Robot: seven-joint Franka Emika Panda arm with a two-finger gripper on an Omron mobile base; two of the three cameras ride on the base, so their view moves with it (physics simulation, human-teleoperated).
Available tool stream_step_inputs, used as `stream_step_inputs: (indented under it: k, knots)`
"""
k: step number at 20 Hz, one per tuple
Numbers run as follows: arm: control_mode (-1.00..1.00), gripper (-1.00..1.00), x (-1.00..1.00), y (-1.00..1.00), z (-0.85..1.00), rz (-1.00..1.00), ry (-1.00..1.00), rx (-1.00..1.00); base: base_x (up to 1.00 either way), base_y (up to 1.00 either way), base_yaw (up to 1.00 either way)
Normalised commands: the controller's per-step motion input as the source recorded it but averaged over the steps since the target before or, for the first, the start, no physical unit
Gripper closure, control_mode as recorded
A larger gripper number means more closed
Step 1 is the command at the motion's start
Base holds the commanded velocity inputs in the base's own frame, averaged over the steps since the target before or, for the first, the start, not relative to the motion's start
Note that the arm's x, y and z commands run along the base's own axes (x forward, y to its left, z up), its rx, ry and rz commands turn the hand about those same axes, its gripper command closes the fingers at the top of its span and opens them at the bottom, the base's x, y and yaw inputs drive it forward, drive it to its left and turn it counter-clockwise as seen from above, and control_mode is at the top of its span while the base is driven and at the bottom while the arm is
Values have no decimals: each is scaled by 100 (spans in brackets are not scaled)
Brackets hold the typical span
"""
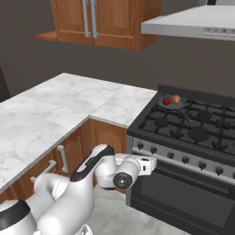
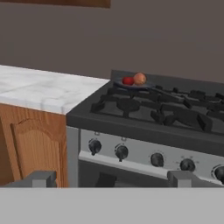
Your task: Place the pan on the rear left burner on the stove. Then place the tomato and the onion in the pan and turn on the rear left burner.
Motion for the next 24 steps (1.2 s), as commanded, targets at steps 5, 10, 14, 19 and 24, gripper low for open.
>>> stream_step_inputs:
  k: [5,10,14,19,24]
  knots:
    - [-100,-100,0,56,-26,0,0,0,0,0,0]
    - [-100,-100,10,57,-33,0,-1,0,0,0,0]
    - [-100,-100,38,55,-35,0,-12,0,0,0,0]
    - [-100,-100,41,42,-27,0,-24,0,0,0,0]
    - [-100,-100,24,12,-40,0,-25,-1,0,0,0]
